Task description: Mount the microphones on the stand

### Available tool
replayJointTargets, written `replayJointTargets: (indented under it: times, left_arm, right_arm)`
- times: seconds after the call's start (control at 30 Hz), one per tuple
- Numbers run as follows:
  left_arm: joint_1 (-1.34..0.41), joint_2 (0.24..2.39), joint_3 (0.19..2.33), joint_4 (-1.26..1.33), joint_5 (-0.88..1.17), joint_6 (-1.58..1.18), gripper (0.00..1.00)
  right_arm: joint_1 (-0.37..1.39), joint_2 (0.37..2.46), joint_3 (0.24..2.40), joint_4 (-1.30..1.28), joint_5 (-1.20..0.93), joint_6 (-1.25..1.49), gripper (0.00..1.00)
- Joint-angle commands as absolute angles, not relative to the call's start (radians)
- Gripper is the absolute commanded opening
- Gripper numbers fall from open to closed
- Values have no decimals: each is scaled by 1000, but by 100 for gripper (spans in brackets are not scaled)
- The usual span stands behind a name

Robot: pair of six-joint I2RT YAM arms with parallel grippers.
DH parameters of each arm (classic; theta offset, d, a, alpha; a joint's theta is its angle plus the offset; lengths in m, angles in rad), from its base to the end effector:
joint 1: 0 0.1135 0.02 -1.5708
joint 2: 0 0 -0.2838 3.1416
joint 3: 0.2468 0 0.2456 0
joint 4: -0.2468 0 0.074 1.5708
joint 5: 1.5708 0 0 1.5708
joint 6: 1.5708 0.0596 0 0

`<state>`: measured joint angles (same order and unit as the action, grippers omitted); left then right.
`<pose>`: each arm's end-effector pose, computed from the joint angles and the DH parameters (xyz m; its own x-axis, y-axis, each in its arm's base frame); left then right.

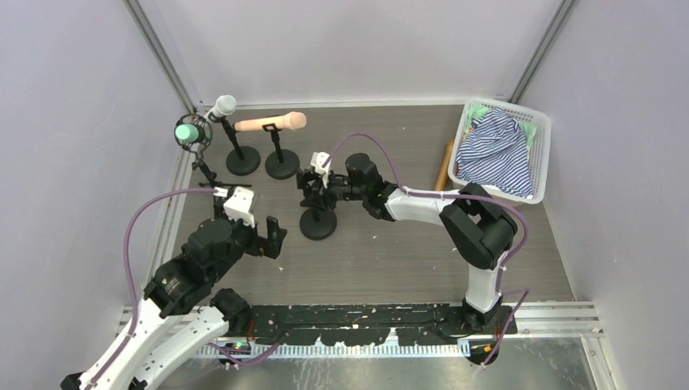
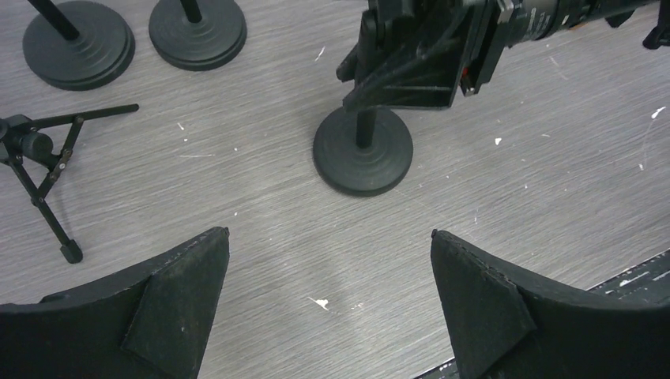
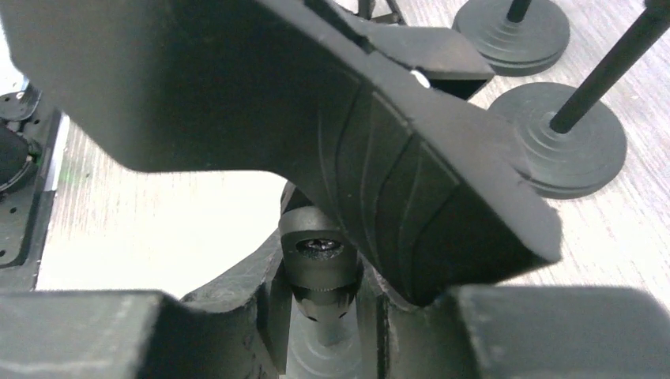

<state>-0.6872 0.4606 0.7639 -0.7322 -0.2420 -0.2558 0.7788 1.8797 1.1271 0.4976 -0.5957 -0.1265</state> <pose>0.0825 -0.0493 0.3132 -0.4242 0.0304 -0.9051 0.3515 0.9266 -0.1337 0.2900 0.3332 0.2338 -0.0560 -0.2020 -0.9778 -0.9828 0.1838 0.0183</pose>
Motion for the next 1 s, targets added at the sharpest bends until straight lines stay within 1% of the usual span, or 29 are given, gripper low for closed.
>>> replayJointTargets:
  times: [0.0,0.1,0.13,0.17,0.23,0.4,0.5,0.6,0.63,0.77,0.87,0.97]
  left_arm:
    - [-691,394,755,-721,-227,-235,100]
    - [-691,352,727,-699,-210,-228,100]
    - [-692,344,726,-701,-220,-227,100]
    - [-691,337,724,-701,-232,-229,100]
    - [-690,327,723,-700,-242,-229,100]
    - [-690,332,723,-702,-245,-230,100]
    - [-690,334,724,-703,-249,-232,100]
    - [-690,341,725,-703,-257,-235,100]
    - [-690,343,726,-704,-260,-235,100]
    - [-690,353,728,-705,-268,-238,100]
    - [-690,357,729,-704,-269,-239,100]
    - [-691,352,729,-707,-270,-239,100]
  right_arm:
    - [783,1780,1092,537,-571,-162,43]
    - [783,1744,1050,558,-503,-160,64]
    - [782,1726,1028,566,-480,-160,69]
    - [783,1712,1015,566,-463,-157,71]
    - [782,1681,982,565,-437,-158,73]
    - [782,1598,876,572,-384,-139,73]
    - [781,1532,796,584,-298,-103,72]
    - [782,1464,750,522,-117,-34,70]
    - [782,1442,745,495,0,-8,70]
    - [781,1378,742,372,357,181,69]
    - [781,1380,806,214,644,279,72]
    - [780,1428,887,44,902,313,76]
